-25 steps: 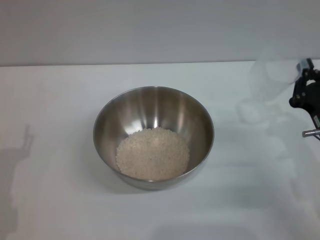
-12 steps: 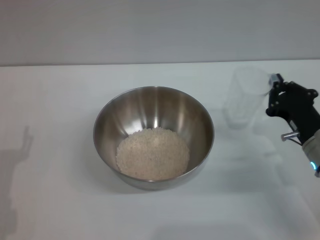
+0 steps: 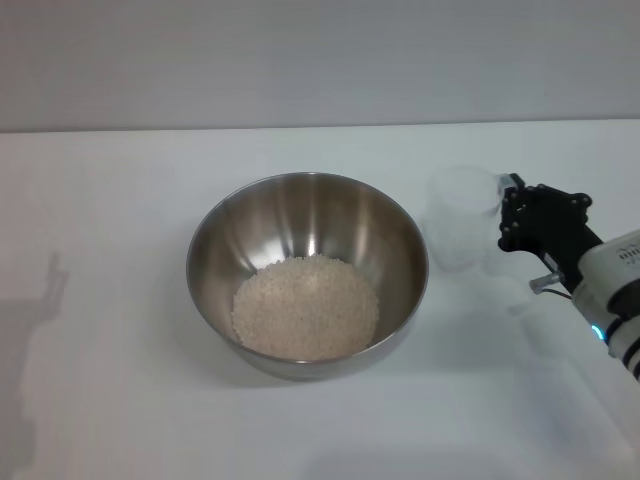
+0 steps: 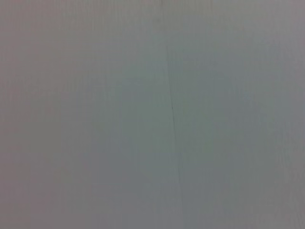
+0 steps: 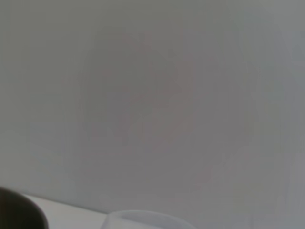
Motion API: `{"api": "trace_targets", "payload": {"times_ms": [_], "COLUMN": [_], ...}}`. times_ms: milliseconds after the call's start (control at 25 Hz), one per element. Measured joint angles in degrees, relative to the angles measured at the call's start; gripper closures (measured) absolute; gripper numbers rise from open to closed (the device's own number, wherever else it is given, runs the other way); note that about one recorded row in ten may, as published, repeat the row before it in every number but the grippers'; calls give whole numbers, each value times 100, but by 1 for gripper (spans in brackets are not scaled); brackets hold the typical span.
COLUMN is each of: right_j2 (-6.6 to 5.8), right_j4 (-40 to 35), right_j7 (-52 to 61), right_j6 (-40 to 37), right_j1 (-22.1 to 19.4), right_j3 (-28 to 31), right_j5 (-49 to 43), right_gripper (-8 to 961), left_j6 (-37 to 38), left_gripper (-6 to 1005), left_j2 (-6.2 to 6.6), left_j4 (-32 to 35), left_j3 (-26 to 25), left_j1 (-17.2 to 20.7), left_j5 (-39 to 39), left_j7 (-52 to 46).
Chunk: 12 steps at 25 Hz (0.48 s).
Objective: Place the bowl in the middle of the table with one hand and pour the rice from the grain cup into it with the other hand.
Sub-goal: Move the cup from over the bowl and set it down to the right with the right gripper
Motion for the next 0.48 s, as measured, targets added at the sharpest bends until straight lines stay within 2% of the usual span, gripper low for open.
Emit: {"api": "trace_targets", "payload": {"times_ms": [480], "right_j2": [0], "right_j4": [-9], "right_j7": [-4], "right_j6": [502], "right_j1": [264], "right_j3": [-418], "right_j5": [0], "right_gripper": [934], "left_j6": [0], "left_gripper": [198], "left_j2": [0], "left_j4": [31], "left_j3": [1], "left_j1": [-26], "left_j5": [-14], "left_j7": [0]}}
